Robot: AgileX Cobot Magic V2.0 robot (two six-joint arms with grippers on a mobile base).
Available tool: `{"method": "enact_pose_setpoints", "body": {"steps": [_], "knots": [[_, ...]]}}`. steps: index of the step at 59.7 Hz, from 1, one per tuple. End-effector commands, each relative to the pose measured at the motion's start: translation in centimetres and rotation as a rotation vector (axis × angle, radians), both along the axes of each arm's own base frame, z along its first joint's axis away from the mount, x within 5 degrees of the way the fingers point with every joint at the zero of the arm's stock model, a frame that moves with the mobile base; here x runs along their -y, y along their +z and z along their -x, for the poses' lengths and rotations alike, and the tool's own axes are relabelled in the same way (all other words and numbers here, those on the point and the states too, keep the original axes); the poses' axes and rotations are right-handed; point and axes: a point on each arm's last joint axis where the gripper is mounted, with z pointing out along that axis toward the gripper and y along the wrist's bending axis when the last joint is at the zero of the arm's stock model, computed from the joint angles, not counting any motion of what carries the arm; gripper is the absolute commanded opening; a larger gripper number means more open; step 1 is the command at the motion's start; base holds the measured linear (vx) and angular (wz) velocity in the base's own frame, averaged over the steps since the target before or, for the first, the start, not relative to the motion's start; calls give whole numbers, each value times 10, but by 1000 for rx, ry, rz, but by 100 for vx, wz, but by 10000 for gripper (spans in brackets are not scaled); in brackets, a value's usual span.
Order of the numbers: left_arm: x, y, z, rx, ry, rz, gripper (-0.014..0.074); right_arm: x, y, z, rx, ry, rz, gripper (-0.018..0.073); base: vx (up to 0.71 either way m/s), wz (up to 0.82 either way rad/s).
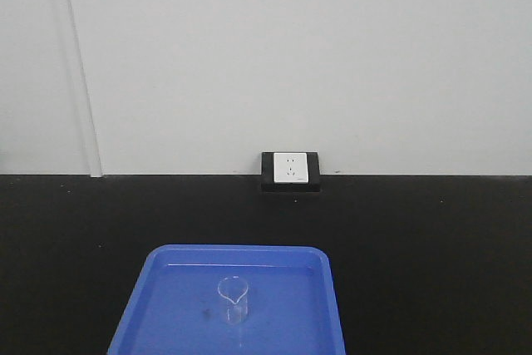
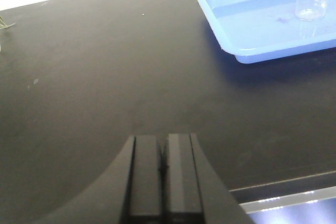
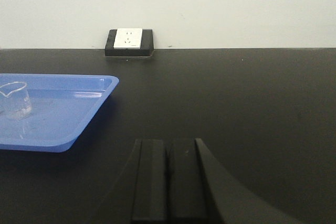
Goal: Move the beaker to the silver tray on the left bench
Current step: 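Move the right gripper toward the glass beaker in the blue tray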
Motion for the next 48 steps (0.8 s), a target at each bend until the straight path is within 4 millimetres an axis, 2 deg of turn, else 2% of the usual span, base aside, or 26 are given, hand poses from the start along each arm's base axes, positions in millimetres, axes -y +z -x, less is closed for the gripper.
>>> {"method": "enact_pose_setpoints", "body": {"steps": [1, 8, 13, 22, 27, 33, 38, 44, 48], "knots": [[1, 1, -2, 70, -15, 9, 1, 0, 6, 0, 90, -5, 6, -11, 0, 0], [1, 1, -2, 70, -15, 9, 1, 0, 7, 0, 97, -5, 6, -11, 0, 0], [1, 1, -2, 70, -15, 9, 1, 0, 15, 0, 175, -4, -14, -11, 0, 0], [1, 1, -2, 70, -15, 9, 1, 2, 46, 7, 463, -1, -206, -11, 0, 0], [1, 1, -2, 70, -15, 9, 1, 3, 68, 12, 578, 2, -210, -11, 0, 0], [1, 1, -2, 70, -15, 9, 1, 3, 96, 9, 606, -1, -165, -11, 0, 0], [1, 1, -2, 70, -15, 9, 1, 2, 120, -3, 581, -11, -118, -11, 0, 0], [1, 1, -2, 70, -15, 9, 1, -1, 146, -33, 507, -19, -72, -11, 0, 0], [1, 1, -2, 70, -15, 9, 1, -4, 158, -62, 439, -21, -61, -11, 0, 0]]}}
